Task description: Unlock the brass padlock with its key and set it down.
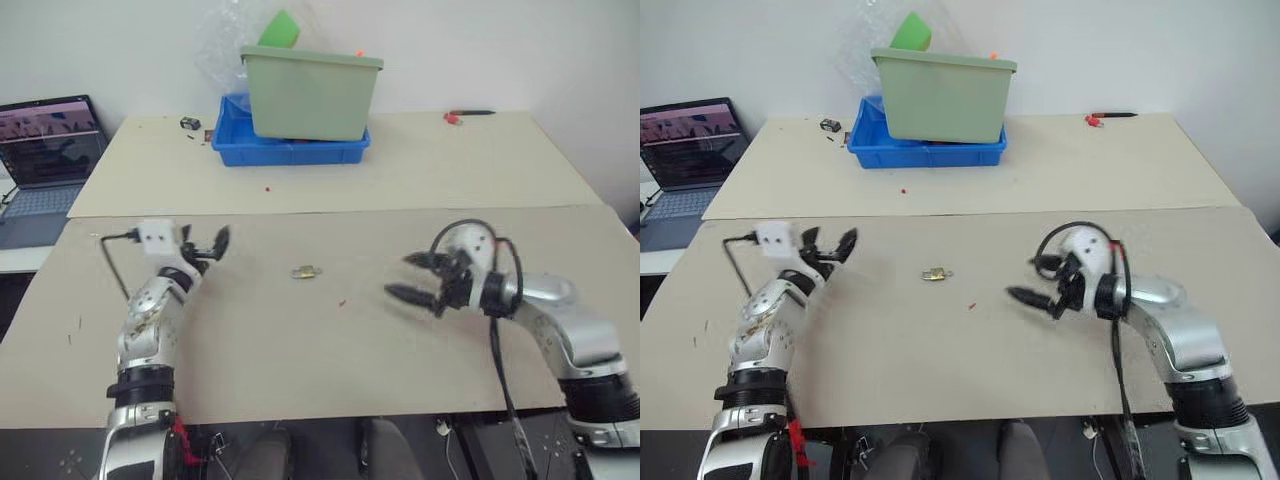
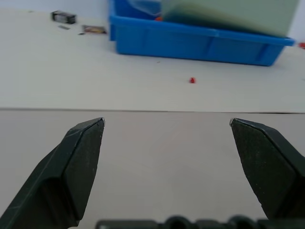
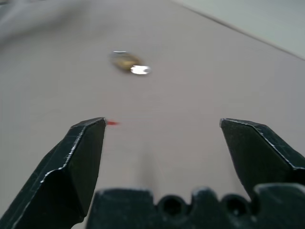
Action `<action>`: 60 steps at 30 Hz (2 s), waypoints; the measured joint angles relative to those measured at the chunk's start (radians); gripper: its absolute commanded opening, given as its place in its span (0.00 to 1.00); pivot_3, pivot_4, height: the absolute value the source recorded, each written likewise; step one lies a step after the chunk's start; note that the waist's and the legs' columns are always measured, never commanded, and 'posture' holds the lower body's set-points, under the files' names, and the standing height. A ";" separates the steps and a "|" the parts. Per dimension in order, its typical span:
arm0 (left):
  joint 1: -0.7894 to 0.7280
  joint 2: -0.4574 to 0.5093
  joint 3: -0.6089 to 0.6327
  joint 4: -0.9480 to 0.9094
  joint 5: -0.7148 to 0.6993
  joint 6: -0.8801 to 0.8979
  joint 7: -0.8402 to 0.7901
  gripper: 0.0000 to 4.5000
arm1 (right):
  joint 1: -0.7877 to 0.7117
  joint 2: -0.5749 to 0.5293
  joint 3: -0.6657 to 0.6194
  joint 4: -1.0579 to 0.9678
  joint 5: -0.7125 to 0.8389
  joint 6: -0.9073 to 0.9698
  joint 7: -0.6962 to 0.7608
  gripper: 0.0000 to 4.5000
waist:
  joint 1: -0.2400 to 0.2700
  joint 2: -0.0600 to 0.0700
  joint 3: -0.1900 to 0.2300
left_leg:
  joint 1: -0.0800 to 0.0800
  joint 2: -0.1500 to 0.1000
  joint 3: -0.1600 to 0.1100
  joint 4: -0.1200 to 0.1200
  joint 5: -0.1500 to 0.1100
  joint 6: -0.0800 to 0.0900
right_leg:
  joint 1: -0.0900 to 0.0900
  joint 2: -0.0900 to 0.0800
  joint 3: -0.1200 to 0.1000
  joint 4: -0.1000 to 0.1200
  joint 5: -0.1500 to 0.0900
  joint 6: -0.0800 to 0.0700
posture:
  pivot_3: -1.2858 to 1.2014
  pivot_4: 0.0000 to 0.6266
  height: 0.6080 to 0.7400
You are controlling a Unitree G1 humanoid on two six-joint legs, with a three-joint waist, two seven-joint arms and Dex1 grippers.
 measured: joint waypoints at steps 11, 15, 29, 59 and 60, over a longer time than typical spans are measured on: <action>-0.298 0.170 -0.306 0.260 0.061 -0.064 -0.670 1.00 | -0.086 0.074 0.068 0.138 -0.065 -0.048 0.050 0.99 | 0.020 -0.002 0.001 | -0.002 -0.004 0.001 0.005 0.000 0.000 | -0.002 -0.004 0.001 -0.001 0.001 0.002 | 0.52 0.24 1.00; -0.448 0.089 -0.357 0.528 0.149 -0.216 -0.739 1.00 | -0.067 0.074 0.031 0.121 -0.067 -0.048 0.001 0.99 | 0.022 -0.002 0.001 | -0.005 -0.005 0.002 0.006 0.000 0.000 | -0.002 -0.004 0.001 0.000 0.002 0.003 | 0.52 0.24 1.00; -0.565 -0.081 -0.394 0.923 0.316 -0.415 -0.752 1.00 | 0.050 0.064 -0.110 -0.042 -0.042 0.001 -0.136 0.99 | 0.019 -0.002 0.001 | -0.017 -0.005 0.005 0.018 -0.004 0.007 | -0.011 -0.006 0.003 0.000 0.006 0.007 | 0.52 0.24 1.00; -0.492 -0.081 -0.317 0.868 0.368 -0.561 -0.641 0.18 | -0.009 0.086 -0.120 -0.007 -0.069 -0.009 -0.231 1.00 | 0.016 -0.003 0.001 | -0.008 -0.003 0.004 0.018 -0.004 0.007 | -0.003 -0.006 0.004 0.001 0.006 0.007 | 0.52 0.24 1.00; -0.469 -0.081 -0.308 0.821 0.366 -0.588 -0.615 0.18 | -0.013 0.095 -0.122 -0.008 -0.068 -0.004 -0.248 1.00 | 0.017 -0.003 0.001 | -0.009 -0.003 0.004 0.018 -0.004 0.007 | -0.004 -0.006 0.004 0.001 0.006 0.007 | 0.52 0.24 1.00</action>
